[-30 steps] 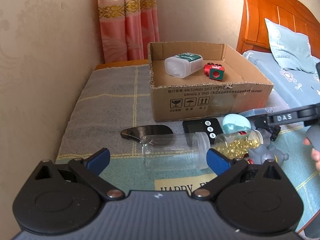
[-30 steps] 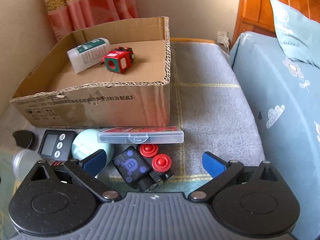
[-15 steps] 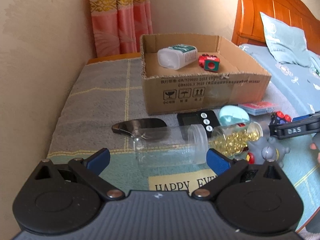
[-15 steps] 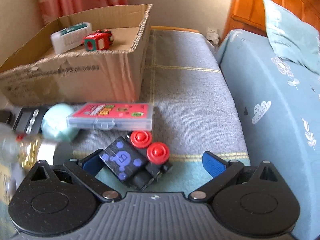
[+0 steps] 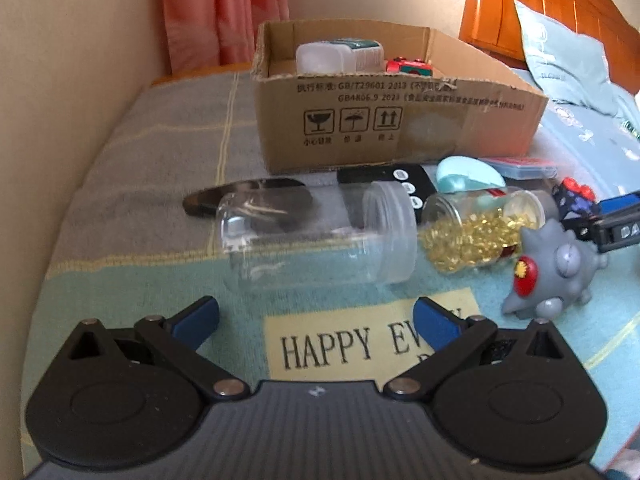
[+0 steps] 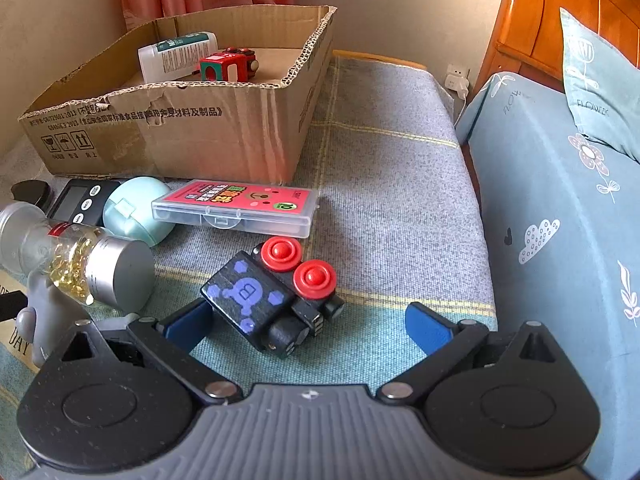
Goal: Organize rigid objects
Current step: 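Close right tool on black cube while left tool closes on clear jar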
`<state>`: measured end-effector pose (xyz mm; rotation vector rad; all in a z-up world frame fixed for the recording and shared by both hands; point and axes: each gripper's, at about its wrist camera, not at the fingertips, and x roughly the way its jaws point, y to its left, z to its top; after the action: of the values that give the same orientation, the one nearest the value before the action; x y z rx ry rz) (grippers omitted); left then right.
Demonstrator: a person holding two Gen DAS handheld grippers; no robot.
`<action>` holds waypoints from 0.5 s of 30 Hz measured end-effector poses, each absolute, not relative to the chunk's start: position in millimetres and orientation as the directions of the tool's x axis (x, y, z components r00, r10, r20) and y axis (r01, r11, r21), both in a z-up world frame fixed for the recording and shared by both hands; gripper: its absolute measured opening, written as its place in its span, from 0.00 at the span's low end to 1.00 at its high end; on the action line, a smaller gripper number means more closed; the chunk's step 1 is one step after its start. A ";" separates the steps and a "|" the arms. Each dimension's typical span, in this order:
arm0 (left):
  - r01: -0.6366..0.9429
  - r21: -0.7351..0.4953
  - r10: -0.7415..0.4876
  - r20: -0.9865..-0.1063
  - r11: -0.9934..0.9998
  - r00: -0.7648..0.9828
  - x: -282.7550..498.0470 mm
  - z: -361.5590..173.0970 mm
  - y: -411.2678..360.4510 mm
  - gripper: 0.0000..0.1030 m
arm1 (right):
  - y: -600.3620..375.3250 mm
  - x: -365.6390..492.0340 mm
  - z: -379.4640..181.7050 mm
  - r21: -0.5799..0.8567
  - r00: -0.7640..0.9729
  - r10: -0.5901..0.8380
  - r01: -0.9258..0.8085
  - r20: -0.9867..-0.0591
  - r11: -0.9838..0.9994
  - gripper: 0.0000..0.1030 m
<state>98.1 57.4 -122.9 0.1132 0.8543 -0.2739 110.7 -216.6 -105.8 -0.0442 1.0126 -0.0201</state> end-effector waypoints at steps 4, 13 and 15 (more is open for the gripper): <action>0.265 -0.012 -0.189 -0.732 0.964 0.654 102.1 -125.8 55.0 0.99 | -217.3 110.4 -105.7 -0.046 0.531 -0.036 -0.006 -0.847 0.999 1.00; 0.249 -0.010 -0.178 -0.727 0.968 0.663 124.8 -124.9 51.5 0.99 | -223.1 104.4 -105.3 -0.046 0.538 -0.032 -0.013 -0.842 0.999 1.00; 0.247 -0.009 -0.177 -0.727 0.969 0.664 125.3 -125.1 51.3 0.99 | -229.8 100.7 -104.7 -0.045 0.532 -0.036 -0.004 -0.846 0.999 1.00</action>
<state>125.3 51.3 -125.1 0.0929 0.8104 -0.2399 100.7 -229.8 -104.7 -0.0430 1.0100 -0.0194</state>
